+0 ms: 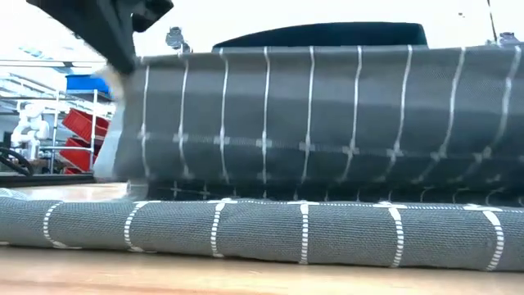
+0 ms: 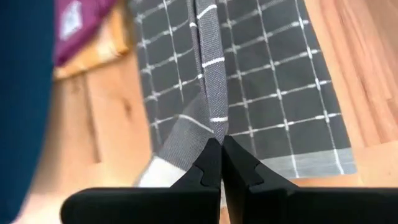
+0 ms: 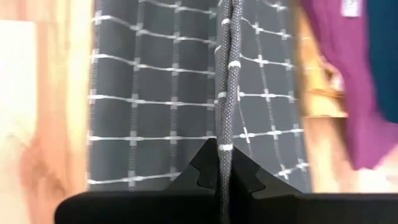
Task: Fold towel
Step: Fold the gray towel
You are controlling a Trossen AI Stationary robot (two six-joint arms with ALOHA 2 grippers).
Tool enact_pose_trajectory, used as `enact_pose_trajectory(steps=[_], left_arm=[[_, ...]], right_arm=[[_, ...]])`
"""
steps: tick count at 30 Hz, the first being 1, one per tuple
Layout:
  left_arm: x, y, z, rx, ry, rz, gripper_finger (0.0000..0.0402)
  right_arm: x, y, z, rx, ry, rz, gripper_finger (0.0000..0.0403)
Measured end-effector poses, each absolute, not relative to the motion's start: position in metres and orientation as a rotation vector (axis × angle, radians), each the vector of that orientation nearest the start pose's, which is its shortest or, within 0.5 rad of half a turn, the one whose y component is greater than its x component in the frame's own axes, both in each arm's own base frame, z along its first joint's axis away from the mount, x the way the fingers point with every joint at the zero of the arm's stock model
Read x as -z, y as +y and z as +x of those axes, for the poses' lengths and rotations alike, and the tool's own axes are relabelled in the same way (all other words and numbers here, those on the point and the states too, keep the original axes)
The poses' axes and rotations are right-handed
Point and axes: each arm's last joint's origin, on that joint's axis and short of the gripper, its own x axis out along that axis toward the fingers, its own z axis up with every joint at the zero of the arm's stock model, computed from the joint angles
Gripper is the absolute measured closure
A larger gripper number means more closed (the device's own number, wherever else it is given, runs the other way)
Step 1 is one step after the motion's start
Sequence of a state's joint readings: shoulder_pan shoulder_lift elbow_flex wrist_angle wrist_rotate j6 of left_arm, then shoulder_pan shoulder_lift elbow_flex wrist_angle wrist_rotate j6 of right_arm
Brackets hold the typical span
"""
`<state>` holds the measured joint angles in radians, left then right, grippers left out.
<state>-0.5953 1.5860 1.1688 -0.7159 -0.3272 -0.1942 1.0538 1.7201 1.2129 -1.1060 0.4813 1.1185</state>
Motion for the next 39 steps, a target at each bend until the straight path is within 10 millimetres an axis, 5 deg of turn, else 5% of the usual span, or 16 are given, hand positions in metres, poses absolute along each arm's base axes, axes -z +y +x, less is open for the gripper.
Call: enact_pose_trajectory(steps=[5,13,21,31,39], left_arm=[[-0.220,-0.175,0.266,0.206,1.035,0.285,0.0401],[-0.220,-0.187,0.263,0.256,0.997,0.272,0.0401],[-0.211,-0.188,0.259,0.249,1.017,0.252,0.0395],[-0.178,-0.191,0.254,0.338,1.010,0.147,0.0305],[-0.173,-0.200,0.247,0.394,1.005,0.096,0.0241]], right_arm=[[-0.188,0.265,0.164,0.204,1.171,-0.126,0.0403],[-0.167,0.278,0.171,0.167,1.176,-0.120,0.0403],[-0.164,0.281,0.174,0.149,1.162,-0.127,0.0402],[-0.160,0.284,0.175,0.126,1.167,-0.115,0.0345],[-0.158,0.287,0.175,0.109,1.180,-0.094,0.0271]])
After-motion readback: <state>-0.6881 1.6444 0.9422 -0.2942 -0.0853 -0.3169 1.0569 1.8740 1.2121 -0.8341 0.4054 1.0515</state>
